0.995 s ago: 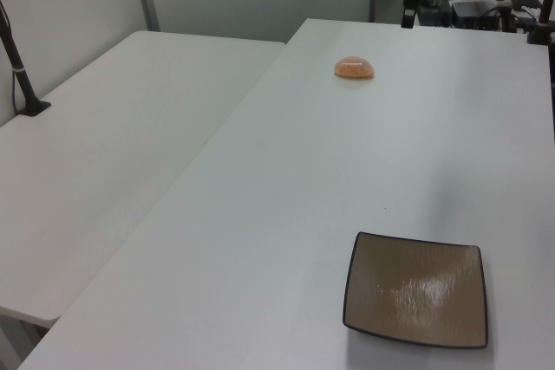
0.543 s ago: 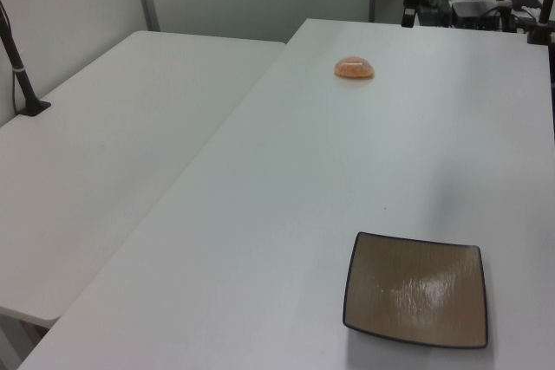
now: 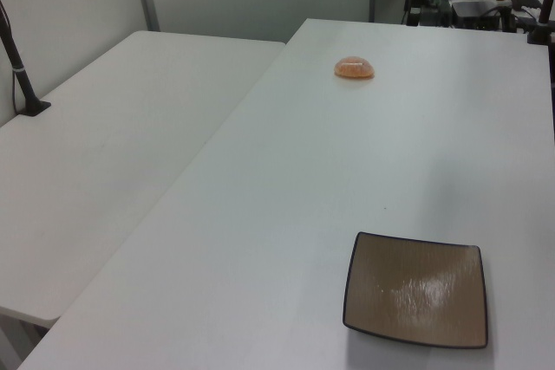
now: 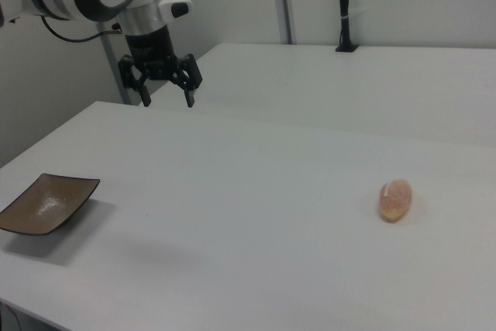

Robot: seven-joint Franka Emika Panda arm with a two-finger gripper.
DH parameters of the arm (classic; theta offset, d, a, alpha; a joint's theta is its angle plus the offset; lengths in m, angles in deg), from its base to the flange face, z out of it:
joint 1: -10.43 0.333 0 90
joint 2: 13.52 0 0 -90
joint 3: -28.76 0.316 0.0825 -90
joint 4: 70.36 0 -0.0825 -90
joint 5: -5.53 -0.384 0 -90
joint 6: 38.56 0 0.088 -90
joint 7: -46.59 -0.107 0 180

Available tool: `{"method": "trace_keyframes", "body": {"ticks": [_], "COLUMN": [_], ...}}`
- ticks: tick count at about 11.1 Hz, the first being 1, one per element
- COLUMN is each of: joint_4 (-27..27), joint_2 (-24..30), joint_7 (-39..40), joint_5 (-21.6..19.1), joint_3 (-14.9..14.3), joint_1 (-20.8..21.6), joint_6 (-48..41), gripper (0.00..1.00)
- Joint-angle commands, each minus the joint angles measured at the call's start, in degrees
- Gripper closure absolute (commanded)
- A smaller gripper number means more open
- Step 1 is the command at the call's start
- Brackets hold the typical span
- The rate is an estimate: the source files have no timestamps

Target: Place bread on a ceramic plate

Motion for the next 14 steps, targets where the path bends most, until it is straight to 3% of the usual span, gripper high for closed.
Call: {"method": "trace_keyframes", "body": {"ticks": [1, 8, 14], "joint_4": [1.9, 1.4, -0.9], "joint_2": [1.4, -0.6, -8.4], "joint_7": [10.5, 9.3, 13.6], "joint_5": [-1.1, -1.1, -1.0], "joint_3": [-0.2, -0.2, -1.7], "joint_1": [-2.0, -5.9, -11.6], "joint_6": [0.3, -0.2, 15.7], "gripper": [0.00, 0.00, 0.00]}}
